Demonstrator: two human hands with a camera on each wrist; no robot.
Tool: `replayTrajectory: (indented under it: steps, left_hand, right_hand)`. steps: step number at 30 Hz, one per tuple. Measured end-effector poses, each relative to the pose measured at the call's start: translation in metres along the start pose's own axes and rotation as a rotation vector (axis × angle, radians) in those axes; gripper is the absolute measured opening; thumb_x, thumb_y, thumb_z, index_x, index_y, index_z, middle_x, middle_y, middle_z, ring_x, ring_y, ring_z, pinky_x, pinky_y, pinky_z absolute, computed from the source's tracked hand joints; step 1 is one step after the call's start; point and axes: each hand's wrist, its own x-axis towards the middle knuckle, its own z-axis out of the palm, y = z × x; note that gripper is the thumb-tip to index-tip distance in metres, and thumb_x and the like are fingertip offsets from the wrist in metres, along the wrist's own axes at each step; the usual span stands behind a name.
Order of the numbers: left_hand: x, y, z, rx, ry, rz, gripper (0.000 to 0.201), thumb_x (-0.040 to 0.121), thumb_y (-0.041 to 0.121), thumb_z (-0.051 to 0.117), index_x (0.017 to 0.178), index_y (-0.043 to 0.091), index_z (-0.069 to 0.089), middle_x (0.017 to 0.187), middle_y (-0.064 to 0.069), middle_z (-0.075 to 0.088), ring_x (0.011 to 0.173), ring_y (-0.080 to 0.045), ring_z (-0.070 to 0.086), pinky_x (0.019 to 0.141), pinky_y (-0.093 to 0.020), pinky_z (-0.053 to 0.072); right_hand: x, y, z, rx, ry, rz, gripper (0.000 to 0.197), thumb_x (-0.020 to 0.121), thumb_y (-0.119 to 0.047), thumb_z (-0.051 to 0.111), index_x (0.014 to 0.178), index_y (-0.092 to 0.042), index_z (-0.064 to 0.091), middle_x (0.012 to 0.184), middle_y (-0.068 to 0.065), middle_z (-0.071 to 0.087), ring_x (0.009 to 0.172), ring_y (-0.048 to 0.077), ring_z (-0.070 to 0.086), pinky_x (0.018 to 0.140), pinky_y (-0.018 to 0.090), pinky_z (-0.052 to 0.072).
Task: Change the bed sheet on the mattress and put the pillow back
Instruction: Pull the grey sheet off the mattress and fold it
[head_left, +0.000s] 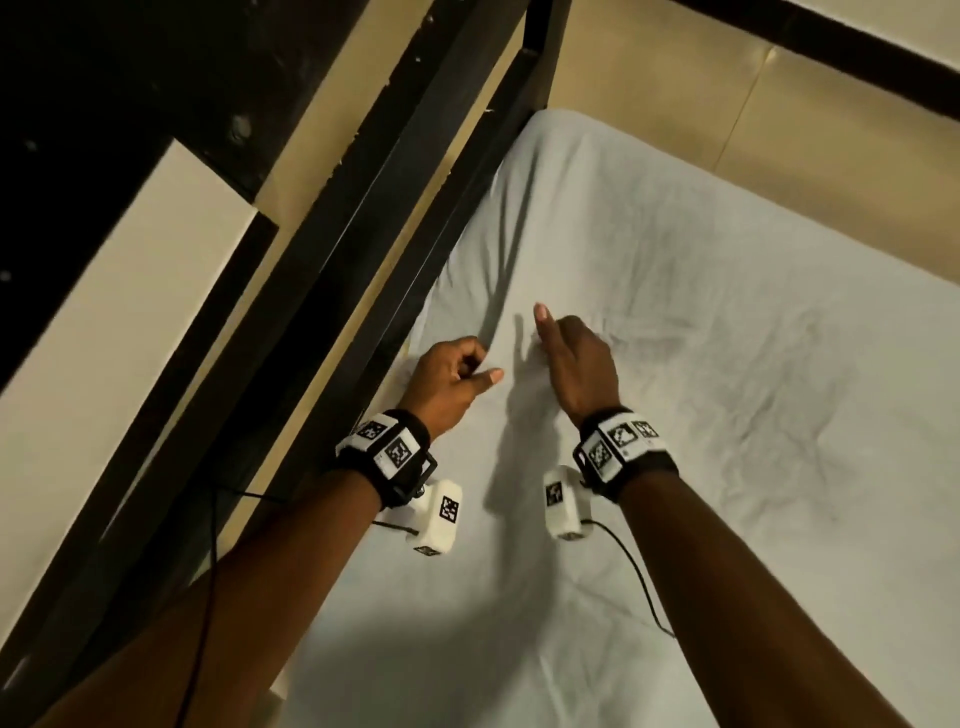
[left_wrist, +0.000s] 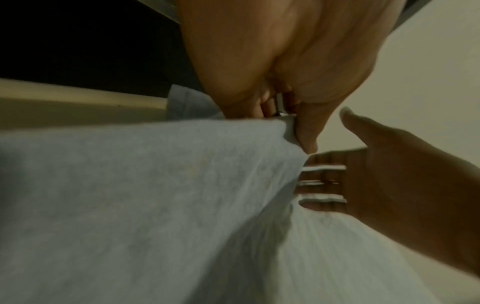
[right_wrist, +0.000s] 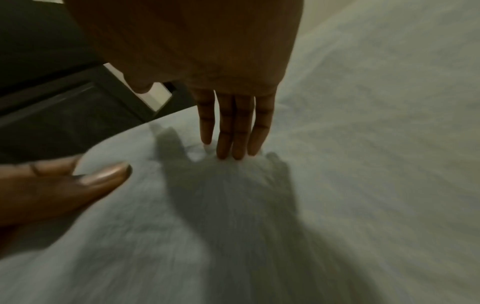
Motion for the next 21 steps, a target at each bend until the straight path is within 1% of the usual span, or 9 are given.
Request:
replayTrajectory:
  steps: [3,7,9,11,13,15,18,19,21]
  left_hand:
    - [-0.017,0.024,0.009,-0.126,-0.126,0.034,0.031,0.088,0.006,0.075,0.074,0.015,0.049,0.068,0.001,0.038,0.066,-0.014,0.036,0.063,-0.022,0.036]
    - [-0.046,0.043,0.002,-0.182,-0.201,0.018,0.029,0.089,0.006,0.075,0.075,0.015,0.051,0.068,0.008,0.041,0.066,-0.008,0.04,0.068,-0.02,0.039]
    - [-0.07,0.046,-0.007,-0.148,-0.334,0.007,0.028,0.088,0.008,0.076,0.072,0.02,0.057,0.066,0.009,0.046,0.065,-0.008,0.045,0.068,-0.021,0.041]
    - [-0.103,0.031,-0.014,-0.104,-0.533,-0.044,0.024,0.088,0.011,0.078,0.074,0.026,0.066,0.069,0.006,0.062,0.068,-0.009,0.058,0.07,-0.025,0.049]
    - [-0.137,0.003,-0.027,0.002,-0.625,-0.124,0.012,0.086,0.02,0.08,0.083,0.025,0.07,0.081,0.003,0.071,0.079,-0.013,0.067,0.081,-0.036,0.056]
    - [-0.167,-0.031,-0.039,0.094,-0.535,-0.183,0.015,0.086,0.033,0.078,0.084,0.024,0.068,0.082,0.002,0.07,0.081,-0.011,0.068,0.082,-0.038,0.056]
    - [-0.191,-0.062,-0.042,0.25,-0.357,-0.205,0.044,0.079,0.068,0.068,0.084,0.025,0.062,0.081,0.002,0.066,0.08,-0.015,0.066,0.079,-0.04,0.056]
    - [-0.192,-0.068,-0.038,0.275,-0.346,-0.191,0.046,0.078,0.072,0.065,0.084,0.026,0.06,0.08,0.005,0.065,0.078,-0.015,0.065,0.078,-0.042,0.056]
    - [-0.182,-0.075,-0.026,0.306,-0.29,-0.145,0.03,0.081,0.06,0.065,0.085,0.031,0.061,0.082,0.01,0.067,0.08,-0.01,0.066,0.078,-0.044,0.057]
  right_hand:
    - [0.034,-0.035,-0.002,-0.219,-0.099,0.045,0.075,0.089,-0.081,0.035,0.08,-0.011,0.061,0.082,0.007,0.068,0.079,0.027,0.063,0.074,0.038,0.048]
    - [0.024,-0.052,-0.014,-0.412,-0.086,-0.063,0.041,0.101,-0.039,0.049,0.096,-0.001,0.063,0.102,0.024,0.068,0.098,0.041,0.063,0.076,0.038,0.044]
    - [-0.016,-0.056,-0.023,-0.515,0.018,-0.24,0.033,0.1,-0.03,0.051,0.085,-0.004,0.064,0.09,0.022,0.068,0.086,0.041,0.064,0.065,0.036,0.039]
    - [-0.074,-0.055,-0.027,-0.54,0.125,-0.499,0.028,0.083,-0.025,0.061,0.059,-0.012,0.057,0.06,0.012,0.061,0.056,0.034,0.06,0.051,0.029,0.027]
    - [-0.138,-0.038,-0.023,-0.518,-0.03,-0.613,0.028,0.068,-0.03,0.065,0.05,-0.016,0.048,0.049,0.006,0.052,0.044,0.028,0.051,0.047,0.026,0.02]
    - [-0.187,0.002,-0.016,-0.592,-0.212,-0.605,0.034,0.077,-0.035,0.064,0.052,-0.017,0.05,0.05,0.003,0.052,0.044,0.024,0.052,0.044,0.027,0.022]
    - [-0.216,0.072,-0.009,-0.543,-0.269,-0.36,0.051,0.102,-0.049,0.044,0.061,-0.021,0.052,0.058,-0.001,0.056,0.054,0.019,0.058,0.045,0.03,0.036]
    - [-0.216,0.087,-0.009,-0.499,-0.245,-0.294,0.051,0.104,-0.053,0.037,0.067,-0.022,0.054,0.064,-0.002,0.059,0.061,0.019,0.06,0.05,0.031,0.041]
    - [-0.21,0.105,-0.012,-0.438,-0.177,-0.221,0.049,0.104,-0.053,0.032,0.075,-0.023,0.057,0.074,-0.004,0.062,0.071,0.017,0.061,0.058,0.033,0.046]
